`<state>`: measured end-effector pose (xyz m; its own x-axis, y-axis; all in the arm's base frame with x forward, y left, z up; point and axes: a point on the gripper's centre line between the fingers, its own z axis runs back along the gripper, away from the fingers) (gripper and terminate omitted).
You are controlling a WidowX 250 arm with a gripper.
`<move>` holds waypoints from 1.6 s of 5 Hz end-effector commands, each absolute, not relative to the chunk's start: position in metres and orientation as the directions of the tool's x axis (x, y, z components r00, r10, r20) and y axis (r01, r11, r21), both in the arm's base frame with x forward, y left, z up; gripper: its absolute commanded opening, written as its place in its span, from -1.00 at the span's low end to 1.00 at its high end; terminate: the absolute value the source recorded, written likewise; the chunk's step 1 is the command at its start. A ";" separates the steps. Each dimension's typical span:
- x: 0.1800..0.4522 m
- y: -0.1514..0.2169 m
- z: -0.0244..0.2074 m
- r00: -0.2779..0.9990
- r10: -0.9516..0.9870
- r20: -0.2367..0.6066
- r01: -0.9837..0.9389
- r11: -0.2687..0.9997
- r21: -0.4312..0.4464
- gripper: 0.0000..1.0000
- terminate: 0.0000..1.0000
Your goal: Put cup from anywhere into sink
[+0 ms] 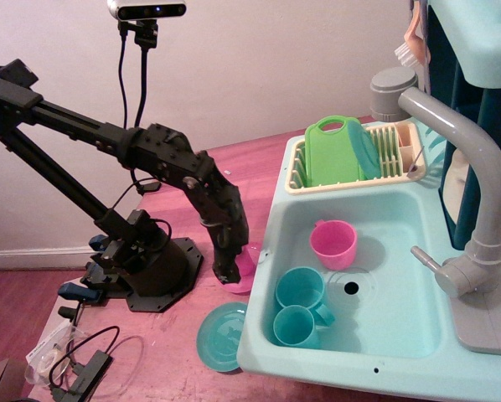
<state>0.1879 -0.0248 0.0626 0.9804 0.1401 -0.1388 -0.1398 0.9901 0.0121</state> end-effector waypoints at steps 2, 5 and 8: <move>0.191 -0.023 0.052 0.986 0.103 -0.129 -0.103 0.995 0.006 -1.00 -1.00; 0.203 -0.024 0.054 0.990 0.042 -0.134 -0.042 0.999 0.002 -1.00 -1.00; 0.225 0.000 0.161 0.997 0.044 -0.070 -0.035 0.990 0.138 -1.00 -1.00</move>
<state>0.2404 -0.0030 0.1724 0.9982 0.0072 -0.0589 0.0018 0.9886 0.1507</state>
